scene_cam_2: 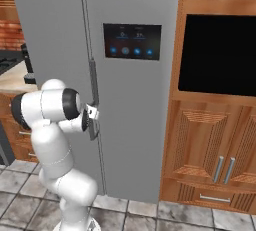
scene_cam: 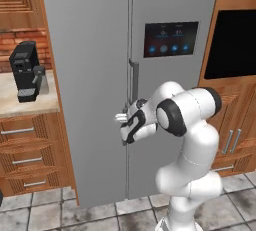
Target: Take the lemon wedge from the fridge and place it on the plate with fish on the dining counter.
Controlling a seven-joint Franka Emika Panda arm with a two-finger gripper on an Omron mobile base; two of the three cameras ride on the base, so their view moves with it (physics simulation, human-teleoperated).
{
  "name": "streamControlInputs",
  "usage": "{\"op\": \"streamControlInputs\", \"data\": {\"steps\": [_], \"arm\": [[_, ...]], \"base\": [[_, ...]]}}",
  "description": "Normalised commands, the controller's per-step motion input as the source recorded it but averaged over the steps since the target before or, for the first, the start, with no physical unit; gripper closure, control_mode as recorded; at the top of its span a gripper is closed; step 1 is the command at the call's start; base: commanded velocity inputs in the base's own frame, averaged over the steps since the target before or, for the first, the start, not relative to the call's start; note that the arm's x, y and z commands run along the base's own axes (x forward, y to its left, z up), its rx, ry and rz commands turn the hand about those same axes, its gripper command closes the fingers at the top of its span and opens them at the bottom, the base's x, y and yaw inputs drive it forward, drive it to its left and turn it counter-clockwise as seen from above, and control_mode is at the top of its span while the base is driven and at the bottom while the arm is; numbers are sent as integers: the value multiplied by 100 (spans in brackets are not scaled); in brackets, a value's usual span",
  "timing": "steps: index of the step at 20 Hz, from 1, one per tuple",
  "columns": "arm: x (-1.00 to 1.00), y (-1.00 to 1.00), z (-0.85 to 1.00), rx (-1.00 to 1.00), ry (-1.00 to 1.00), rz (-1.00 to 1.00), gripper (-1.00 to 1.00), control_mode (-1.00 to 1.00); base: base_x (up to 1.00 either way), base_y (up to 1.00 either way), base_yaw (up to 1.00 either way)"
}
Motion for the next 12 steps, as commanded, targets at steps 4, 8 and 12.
{"op": "streamControlInputs", "data": {"steps": [4, 8, 12], "arm": [[28, 21, -5, -11, 12, 0, -100, -100], [23, 19, -20, -14, 6, 0, -100, -100], [-1, 25, -54, -9, -3, 0, -100, -100]], "base": [[0, 0, 0], [0, 0, 0], [0, 0, 0]]}}
